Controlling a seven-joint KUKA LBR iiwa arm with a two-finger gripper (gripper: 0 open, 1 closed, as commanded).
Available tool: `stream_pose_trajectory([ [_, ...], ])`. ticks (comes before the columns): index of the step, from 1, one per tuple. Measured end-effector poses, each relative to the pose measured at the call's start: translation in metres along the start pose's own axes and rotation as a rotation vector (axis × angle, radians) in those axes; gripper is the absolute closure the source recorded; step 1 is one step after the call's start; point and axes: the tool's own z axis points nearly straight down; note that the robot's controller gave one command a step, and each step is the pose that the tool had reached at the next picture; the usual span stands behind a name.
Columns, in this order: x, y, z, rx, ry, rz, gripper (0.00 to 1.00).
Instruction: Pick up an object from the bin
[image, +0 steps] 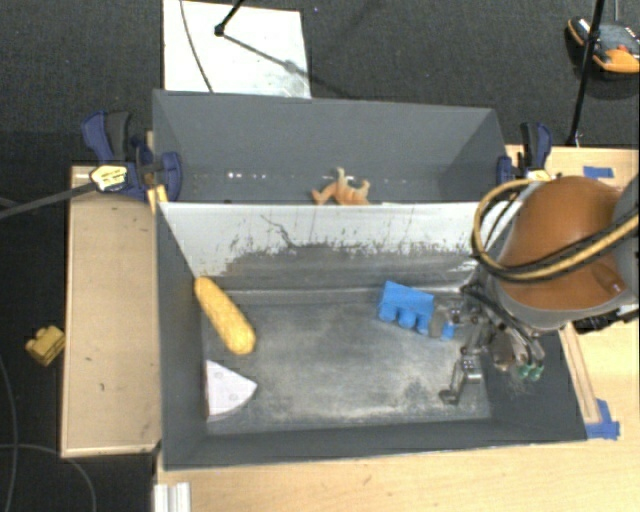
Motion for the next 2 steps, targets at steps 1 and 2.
stream_pose_trajectory([
  [1, -0.002, 0.000, -0.004, 0.001, -0.009, -0.002, 0.00],
  [2, -0.051, -0.021, 0.023, 0.001, -0.013, -0.038, 0.00],
])
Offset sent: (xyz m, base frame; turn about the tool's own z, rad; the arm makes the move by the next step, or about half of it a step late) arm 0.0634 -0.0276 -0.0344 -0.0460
